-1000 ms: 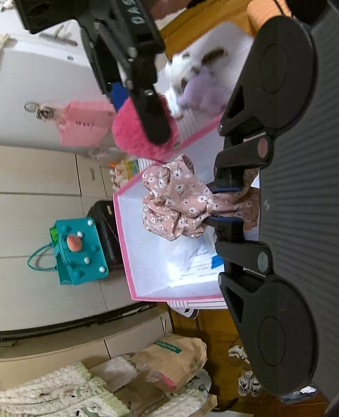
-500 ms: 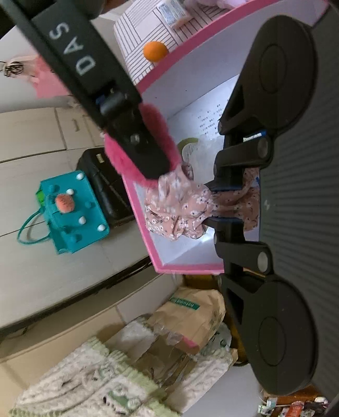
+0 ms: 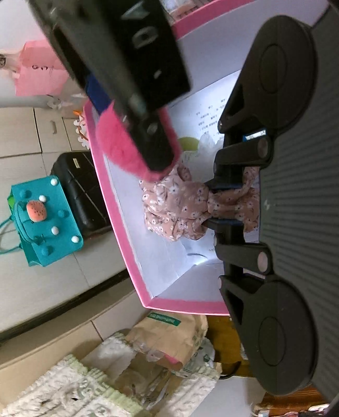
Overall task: Organize soft objects
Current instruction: 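Open both grippers to drop the cloth and heart into the box, then withdraw both grippers from the box toward the purple plush bear, then lower the left gripper onto the purple plush bear and close on it, then lift the purple bear with the left gripper and carry it over the box, then lower the bear into the box and open the left gripper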
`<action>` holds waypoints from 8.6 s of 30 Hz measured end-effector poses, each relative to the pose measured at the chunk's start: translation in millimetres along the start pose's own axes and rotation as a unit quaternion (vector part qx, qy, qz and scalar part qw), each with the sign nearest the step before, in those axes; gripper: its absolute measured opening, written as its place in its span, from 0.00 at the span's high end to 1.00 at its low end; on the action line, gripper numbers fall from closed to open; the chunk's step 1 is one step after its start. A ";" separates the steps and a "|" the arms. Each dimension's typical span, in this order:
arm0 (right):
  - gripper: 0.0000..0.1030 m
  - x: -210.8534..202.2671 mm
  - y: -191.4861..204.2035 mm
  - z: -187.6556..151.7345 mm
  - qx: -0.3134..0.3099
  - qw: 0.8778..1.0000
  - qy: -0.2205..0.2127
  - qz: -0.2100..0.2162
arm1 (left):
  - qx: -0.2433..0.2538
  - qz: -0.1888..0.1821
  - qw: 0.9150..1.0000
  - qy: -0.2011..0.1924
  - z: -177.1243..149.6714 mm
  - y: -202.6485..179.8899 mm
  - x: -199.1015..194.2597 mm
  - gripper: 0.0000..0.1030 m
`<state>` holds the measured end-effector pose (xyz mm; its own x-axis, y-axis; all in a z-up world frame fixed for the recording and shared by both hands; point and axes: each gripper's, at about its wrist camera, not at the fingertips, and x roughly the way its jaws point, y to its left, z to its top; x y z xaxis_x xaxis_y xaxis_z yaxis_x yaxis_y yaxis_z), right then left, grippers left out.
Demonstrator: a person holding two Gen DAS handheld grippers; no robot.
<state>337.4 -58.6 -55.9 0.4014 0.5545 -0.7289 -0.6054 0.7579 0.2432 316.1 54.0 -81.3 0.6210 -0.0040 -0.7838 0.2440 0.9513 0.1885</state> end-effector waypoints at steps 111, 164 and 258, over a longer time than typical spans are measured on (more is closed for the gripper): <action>0.19 -159.3 -27.5 -303.7 -0.017 0.991 -0.118 -0.056 | 0.081 -0.215 0.972 -0.043 -60.5 -207.9 -125.4 0.25; 0.20 -130.2 6.9 -305.9 -0.019 0.983 -0.096 -0.152 | -0.073 -0.292 0.954 0.013 -106.2 -207.7 -75.3 0.60; 0.20 -8.2 55.1 -46.1 -0.232 0.971 0.049 -0.030 | -0.157 -0.104 0.982 -0.004 -10.8 38.5 -24.7 0.68</action>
<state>269.1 -37.3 -66.0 0.3921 0.4607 -0.7963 -0.8363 0.5391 -0.1000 302.1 94.1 -61.1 0.5877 -0.2090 -0.7816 0.1257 0.9779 -0.1670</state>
